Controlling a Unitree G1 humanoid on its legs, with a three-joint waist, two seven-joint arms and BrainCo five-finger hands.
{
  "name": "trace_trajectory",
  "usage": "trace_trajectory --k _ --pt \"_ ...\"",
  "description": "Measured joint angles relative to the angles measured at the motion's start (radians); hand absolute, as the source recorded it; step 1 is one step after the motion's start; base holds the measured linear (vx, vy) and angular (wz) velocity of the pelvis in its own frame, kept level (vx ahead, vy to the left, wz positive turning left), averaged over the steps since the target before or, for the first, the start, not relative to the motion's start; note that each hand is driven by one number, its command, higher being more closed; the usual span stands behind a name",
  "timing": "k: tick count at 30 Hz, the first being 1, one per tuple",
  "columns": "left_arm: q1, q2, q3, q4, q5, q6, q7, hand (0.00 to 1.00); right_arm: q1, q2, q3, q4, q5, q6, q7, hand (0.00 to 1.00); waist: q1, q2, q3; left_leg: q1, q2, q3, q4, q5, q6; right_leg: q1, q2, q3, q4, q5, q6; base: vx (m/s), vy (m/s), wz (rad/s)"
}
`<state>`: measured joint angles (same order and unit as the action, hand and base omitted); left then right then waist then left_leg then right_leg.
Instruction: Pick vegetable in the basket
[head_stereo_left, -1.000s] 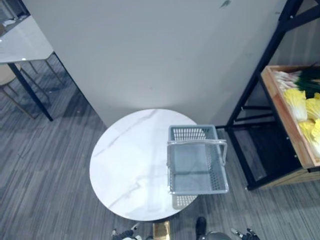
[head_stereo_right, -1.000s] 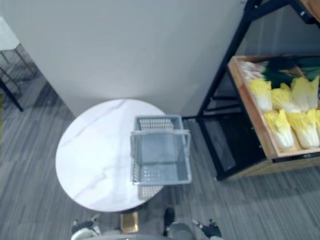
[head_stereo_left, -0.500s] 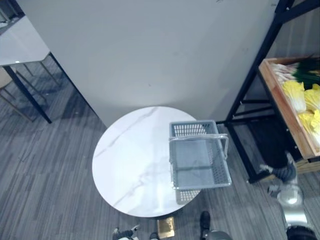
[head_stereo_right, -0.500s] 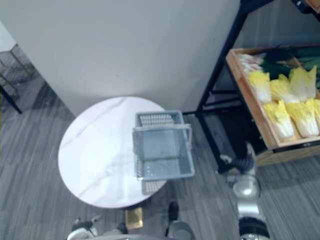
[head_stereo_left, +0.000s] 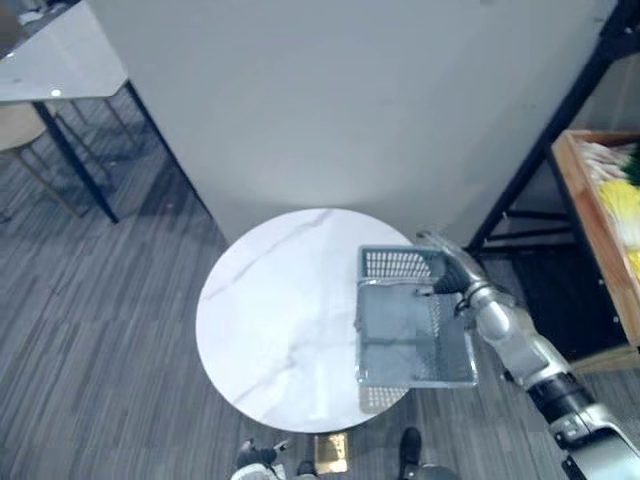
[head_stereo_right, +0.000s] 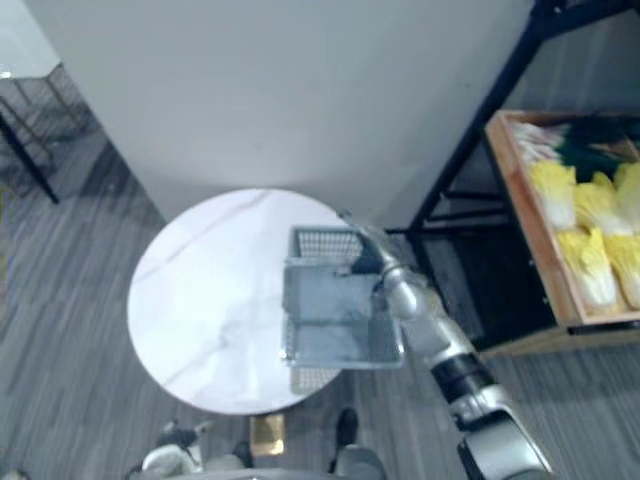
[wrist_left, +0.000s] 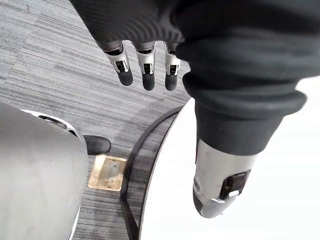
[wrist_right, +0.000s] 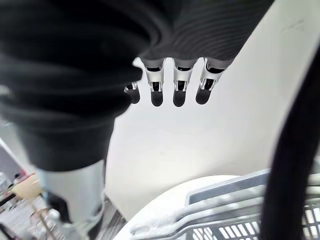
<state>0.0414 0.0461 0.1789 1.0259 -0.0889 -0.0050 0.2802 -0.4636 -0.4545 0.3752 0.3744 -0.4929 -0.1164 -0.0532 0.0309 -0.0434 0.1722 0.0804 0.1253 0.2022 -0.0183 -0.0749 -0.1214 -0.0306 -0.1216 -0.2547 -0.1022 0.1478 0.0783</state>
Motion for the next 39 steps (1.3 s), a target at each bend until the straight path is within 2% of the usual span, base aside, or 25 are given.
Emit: trace_trajectory --k 6,12,25,34,39 --pt "0.0 0.002 -0.019 -0.01 -0.005 -0.008 0.028 0.0 -0.068 -0.008 0.077 0.043 -0.008 -0.027 0.014 0.0 0.0 -0.011 0.009 -0.025 -0.009 -0.022 0.004 0.009 0.013 -0.005 -0.011 -0.016 0.001 0.003 0.005 -0.04 -0.003 0.12" --pt "-0.009 0.014 -0.037 -0.011 -0.007 -0.015 0.028 0.0 -0.095 -0.01 0.119 0.108 -0.009 -0.027 0.019 0.0 0.001 -0.021 0.031 -0.029 -0.012 -0.02 0.002 0.012 0.017 -0.019 -0.014 -0.013 0.002 0.007 0.009 0.0 0.0 0.0" --pt "-0.025 0.028 -0.104 -0.032 -0.02 -0.03 0.034 0.0 -0.175 -0.006 0.163 0.275 -0.044 -0.025 0.006 0.0 0.004 -0.009 0.093 -0.034 -0.029 -0.022 0.005 0.012 0.017 -0.022 -0.025 -0.011 0.001 0.014 0.02 0.0 0.0 0.0" --pt "-0.045 0.028 -0.136 -0.032 -0.027 -0.038 0.051 0.0 -0.244 -0.01 0.162 0.388 -0.059 -0.021 -0.048 0.0 0.007 0.014 0.129 -0.064 -0.029 -0.024 0.018 0.012 0.018 -0.047 -0.026 -0.012 0.001 0.018 0.025 0.0 -0.003 0.01" --pt "-0.053 0.027 -0.141 -0.033 -0.029 -0.041 0.051 0.0 -0.252 -0.043 0.156 0.393 -0.06 -0.023 -0.071 0.0 0.007 0.018 0.146 -0.075 -0.032 -0.026 0.021 0.012 0.018 -0.054 -0.028 -0.012 0.001 0.019 0.027 0.0 -0.001 0.01"
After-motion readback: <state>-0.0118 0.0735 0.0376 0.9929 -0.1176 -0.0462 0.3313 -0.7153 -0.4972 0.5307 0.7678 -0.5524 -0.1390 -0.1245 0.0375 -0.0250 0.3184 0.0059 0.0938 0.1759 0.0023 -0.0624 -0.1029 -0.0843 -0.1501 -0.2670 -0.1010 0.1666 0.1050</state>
